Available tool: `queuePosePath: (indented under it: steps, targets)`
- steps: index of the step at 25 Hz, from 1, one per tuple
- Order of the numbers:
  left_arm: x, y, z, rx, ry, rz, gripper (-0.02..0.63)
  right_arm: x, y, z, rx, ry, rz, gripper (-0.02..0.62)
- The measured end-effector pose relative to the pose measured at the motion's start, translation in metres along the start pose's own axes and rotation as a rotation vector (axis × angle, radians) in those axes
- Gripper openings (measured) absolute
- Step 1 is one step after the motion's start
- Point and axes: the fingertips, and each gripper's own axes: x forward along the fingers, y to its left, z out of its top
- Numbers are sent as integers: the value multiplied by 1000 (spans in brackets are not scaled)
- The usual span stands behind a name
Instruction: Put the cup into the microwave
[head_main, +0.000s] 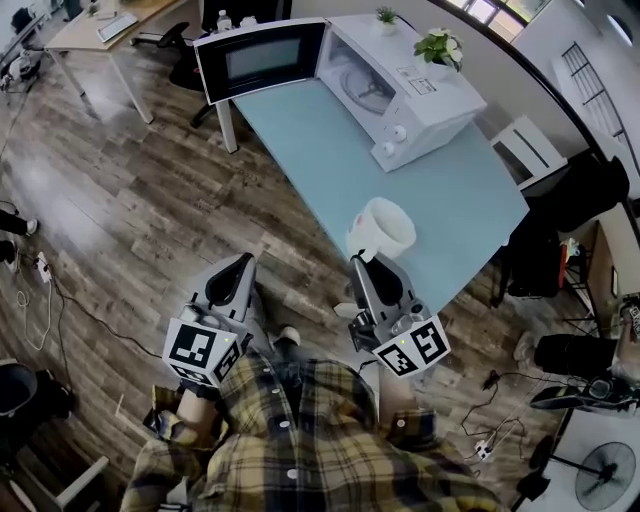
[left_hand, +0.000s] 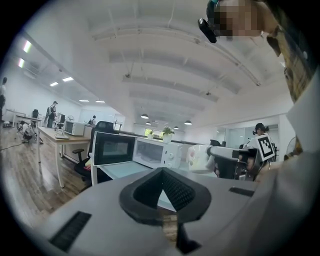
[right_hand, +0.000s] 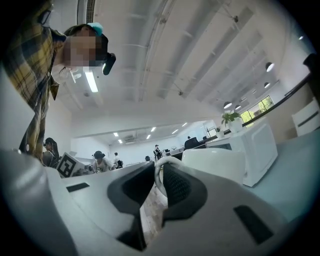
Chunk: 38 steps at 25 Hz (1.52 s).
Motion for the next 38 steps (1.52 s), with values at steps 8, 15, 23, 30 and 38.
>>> queuePosePath:
  steps: [8, 15, 23, 30, 38]
  targets:
    - [47, 68, 22, 17, -6, -33, -10, 75, -26, 0, -4, -21, -49, 58]
    - [90, 143, 52, 35, 5, -83, -9, 158, -39, 2, -2, -44, -95, 58]
    - [115, 218, 66, 45, 20, -106, -9, 228, -44, -8, 5, -55, -140, 58]
    - [114, 259, 71, 52, 17, -135, -9, 263, -34, -19, 1, -59, -180, 58]
    - [109, 276, 65, 27, 35, -172, -10, 272, -17, -26, -1, -45, -216, 60]
